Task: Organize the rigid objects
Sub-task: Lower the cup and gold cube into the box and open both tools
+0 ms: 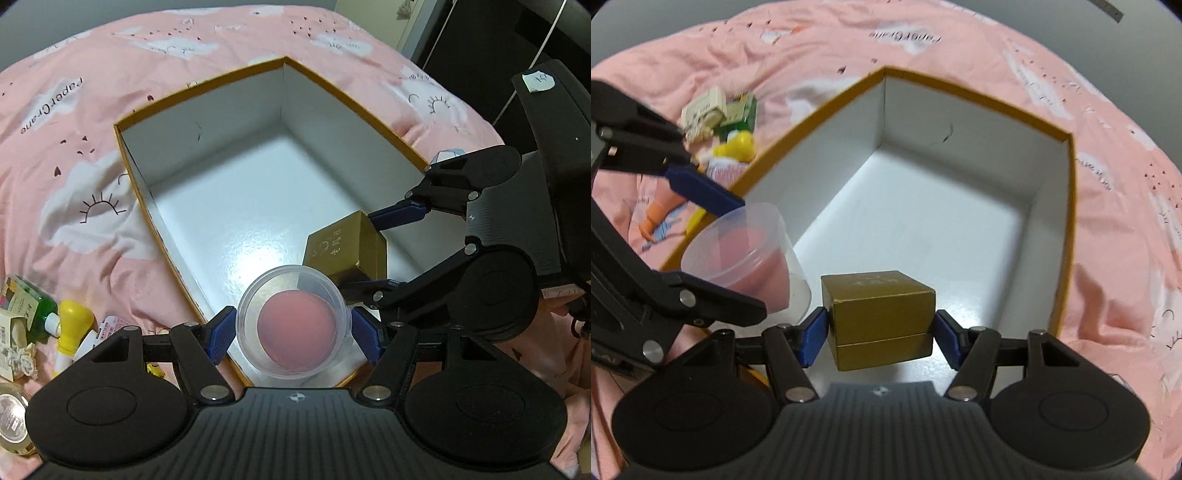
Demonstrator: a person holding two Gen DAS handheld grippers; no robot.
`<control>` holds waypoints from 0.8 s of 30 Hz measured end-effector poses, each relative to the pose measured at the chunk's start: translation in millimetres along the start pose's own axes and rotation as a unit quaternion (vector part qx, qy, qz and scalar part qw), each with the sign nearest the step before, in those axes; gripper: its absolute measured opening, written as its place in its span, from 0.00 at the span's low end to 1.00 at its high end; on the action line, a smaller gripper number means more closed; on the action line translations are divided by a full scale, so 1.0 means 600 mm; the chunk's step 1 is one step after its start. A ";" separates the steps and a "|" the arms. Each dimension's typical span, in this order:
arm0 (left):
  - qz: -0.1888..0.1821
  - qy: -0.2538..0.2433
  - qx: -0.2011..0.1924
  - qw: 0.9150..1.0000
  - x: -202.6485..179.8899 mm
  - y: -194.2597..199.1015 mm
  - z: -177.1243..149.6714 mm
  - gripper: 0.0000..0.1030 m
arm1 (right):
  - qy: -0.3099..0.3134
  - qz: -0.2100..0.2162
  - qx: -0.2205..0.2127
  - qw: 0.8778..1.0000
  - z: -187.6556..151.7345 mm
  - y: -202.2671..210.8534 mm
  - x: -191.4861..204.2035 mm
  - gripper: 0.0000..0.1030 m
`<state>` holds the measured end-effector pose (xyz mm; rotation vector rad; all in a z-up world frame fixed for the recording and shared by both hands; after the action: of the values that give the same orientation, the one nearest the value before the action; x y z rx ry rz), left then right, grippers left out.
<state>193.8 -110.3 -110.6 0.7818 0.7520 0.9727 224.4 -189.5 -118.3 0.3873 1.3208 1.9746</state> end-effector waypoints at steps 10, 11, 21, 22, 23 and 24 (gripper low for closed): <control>-0.018 0.021 0.007 1.000 0.004 -0.007 0.002 0.77 | -0.014 0.023 0.013 1.000 -0.003 -0.007 0.001 0.60; -0.022 0.025 0.007 0.999 0.006 -0.007 0.001 0.79 | -0.014 0.023 0.014 1.000 -0.004 -0.006 0.002 0.60; -0.047 0.050 -0.002 0.998 0.011 -0.003 0.001 0.80 | -0.011 0.024 0.015 1.000 0.002 -0.004 0.001 0.60; -0.051 0.053 -0.004 0.997 0.012 -0.001 0.001 0.81 | -0.010 0.024 0.016 1.000 0.003 -0.003 0.001 0.60; -0.055 0.057 -0.005 0.997 0.012 0.000 0.001 0.82 | -0.009 0.023 0.017 1.000 0.003 -0.003 0.000 0.60; -0.059 0.060 -0.007 0.996 0.013 0.002 0.002 0.83 | -0.009 0.023 0.018 1.000 0.004 -0.003 0.000 0.60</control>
<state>197.2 -103.3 -110.5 0.6625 0.8850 0.9226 226.3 -187.3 -119.0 0.4556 1.3491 1.9834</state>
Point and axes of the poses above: each gripper's, at about its wrist camera, not at the fingertips, and y roughly against the way its jaws point, x to its left, z to its top, the point moved 10 cm from there along -y, roughly the way its jaws point, and after that the axes turned 1 degree about -x, right-handed, at the moved point
